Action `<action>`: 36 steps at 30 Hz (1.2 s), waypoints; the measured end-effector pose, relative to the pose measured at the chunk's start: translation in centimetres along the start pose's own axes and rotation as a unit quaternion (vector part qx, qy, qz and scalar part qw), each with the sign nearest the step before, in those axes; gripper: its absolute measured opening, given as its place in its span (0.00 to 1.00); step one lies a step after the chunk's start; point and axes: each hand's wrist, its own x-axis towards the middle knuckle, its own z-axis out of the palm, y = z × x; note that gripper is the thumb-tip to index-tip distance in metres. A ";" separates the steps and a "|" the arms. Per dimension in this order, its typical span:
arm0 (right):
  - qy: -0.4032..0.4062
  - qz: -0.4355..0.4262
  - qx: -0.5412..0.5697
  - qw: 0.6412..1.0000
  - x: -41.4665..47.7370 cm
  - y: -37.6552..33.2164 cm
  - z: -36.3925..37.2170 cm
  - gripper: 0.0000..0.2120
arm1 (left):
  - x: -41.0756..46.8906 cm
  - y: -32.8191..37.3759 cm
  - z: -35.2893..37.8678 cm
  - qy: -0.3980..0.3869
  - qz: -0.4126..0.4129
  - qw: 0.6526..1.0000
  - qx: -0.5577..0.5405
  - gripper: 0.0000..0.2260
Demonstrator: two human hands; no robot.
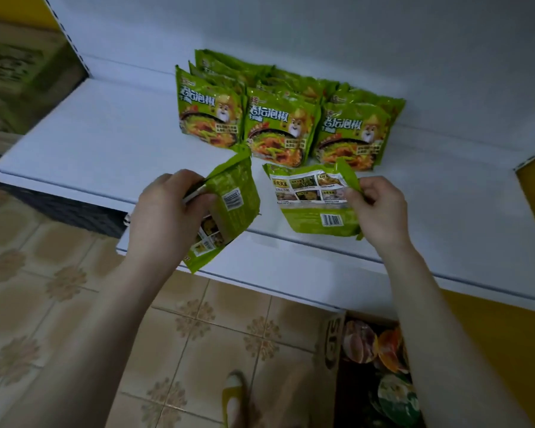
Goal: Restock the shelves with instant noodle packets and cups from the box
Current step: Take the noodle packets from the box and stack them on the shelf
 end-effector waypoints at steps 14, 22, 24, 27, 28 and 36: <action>0.006 -0.150 -0.070 0.986 5.4 0.3 4.4 0.08 | 3.8 -0.8 2.1 0.061 -0.136 0.987 -0.065 0.11; -0.127 -0.259 -0.067 0.955 1.8 4.0 4.0 0.10 | 2.7 -0.6 2.7 0.082 -0.203 0.974 -0.061 0.12; -0.177 -0.257 -0.073 0.947 1.2 5.9 4.4 0.08 | 2.5 -0.5 2.6 0.085 -0.210 0.972 -0.064 0.12; -0.207 -0.268 -0.102 0.935 0.7 8.2 5.0 0.06 | 2.2 -0.5 2.4 0.087 -0.212 0.971 -0.067 0.12; -0.208 -0.273 -0.108 0.933 0.7 8.5 5.3 0.05 | 2.2 -0.6 2.4 0.087 -0.215 0.970 -0.067 0.12; -0.211 -0.308 -0.142 0.917 0.5 9.6 6.0 0.06 | 1.8 -0.8 3.1 0.079 -0.220 0.970 -0.064 0.12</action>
